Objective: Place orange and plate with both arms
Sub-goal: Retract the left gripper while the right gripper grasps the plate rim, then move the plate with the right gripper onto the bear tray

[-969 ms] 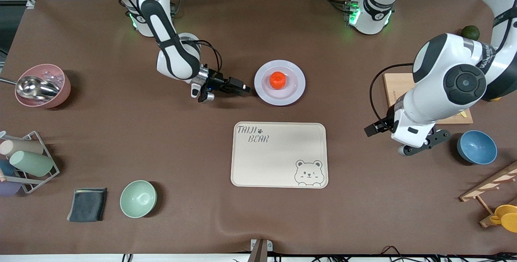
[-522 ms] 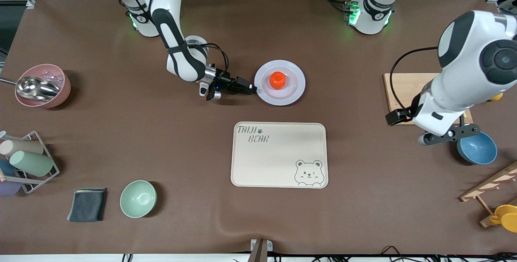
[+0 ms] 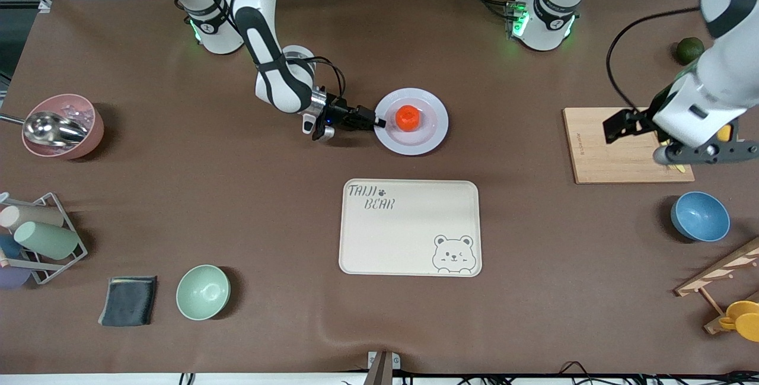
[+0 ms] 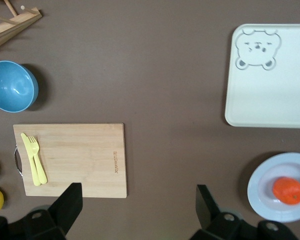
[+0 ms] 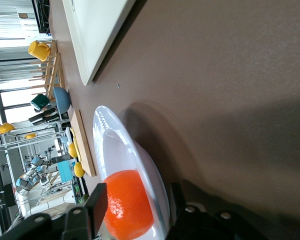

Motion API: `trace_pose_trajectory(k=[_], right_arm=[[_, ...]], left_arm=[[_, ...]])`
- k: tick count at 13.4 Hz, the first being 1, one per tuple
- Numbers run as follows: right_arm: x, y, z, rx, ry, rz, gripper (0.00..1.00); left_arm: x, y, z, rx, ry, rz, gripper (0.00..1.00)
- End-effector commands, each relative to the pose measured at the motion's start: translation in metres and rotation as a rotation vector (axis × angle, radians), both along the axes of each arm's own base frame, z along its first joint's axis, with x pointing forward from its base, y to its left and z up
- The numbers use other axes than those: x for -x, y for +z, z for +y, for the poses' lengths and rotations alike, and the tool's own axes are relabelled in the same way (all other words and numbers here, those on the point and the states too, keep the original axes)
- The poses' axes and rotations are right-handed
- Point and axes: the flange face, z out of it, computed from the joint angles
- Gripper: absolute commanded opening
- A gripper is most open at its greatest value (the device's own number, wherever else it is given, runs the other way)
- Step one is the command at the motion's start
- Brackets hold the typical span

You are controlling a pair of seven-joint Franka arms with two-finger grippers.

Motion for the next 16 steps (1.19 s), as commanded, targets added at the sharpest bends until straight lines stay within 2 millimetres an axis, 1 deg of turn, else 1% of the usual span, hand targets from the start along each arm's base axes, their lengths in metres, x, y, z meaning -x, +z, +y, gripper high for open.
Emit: trace_pose_trajectory(k=[1,2,3,4,5,8,10,12,14,15,16], right_arm=[[-0.001,-0.003,0.004,0.002,-0.013,-0.021,0.44],[0.000,-0.004,0.004,0.003,-0.011,-0.020,0.35],[0.000,-0.004,0.004,0.003,-0.011,-0.020,0.31],[-0.001,-0.004,0.004,0.003,-0.013,-0.020,0.31],[0.000,-0.004,0.004,0.004,-0.011,-0.019,0.26],[-0.001,-0.003,0.006,-0.004,-0.010,-0.022,0.00],[-0.004,-0.001,0.004,-0.005,-0.014,-0.028,0.00],[-0.006,0.007,0.006,-0.025,-0.024,-0.037,0.00],[-0.009,0.013,0.012,-0.072,-0.039,-0.050,0.00],[-0.011,0.017,0.014,-0.104,-0.037,-0.055,0.00],[-0.015,0.022,0.014,-0.123,-0.046,-0.059,0.00]], left_arm=[[0.032,0.024,-0.010,0.022,-0.096,0.012,1.00],[0.035,0.026,-0.008,0.023,-0.134,0.019,1.00],[0.039,0.032,-0.007,0.024,-0.166,0.018,1.00],[0.040,0.034,-0.006,0.024,-0.174,0.013,1.00],[0.041,0.036,-0.006,0.021,-0.174,0.008,1.00],[0.042,0.044,-0.014,0.021,-0.139,-0.008,1.00],[0.046,0.063,-0.014,0.023,-0.115,-0.048,1.00],[0.045,0.066,-0.010,0.026,-0.061,-0.059,1.00],[0.043,0.071,0.000,0.054,0.013,-0.067,1.00],[0.043,0.073,0.000,0.057,0.030,-0.071,1.00],[0.045,0.072,-0.009,0.044,0.021,-0.069,1.00]])
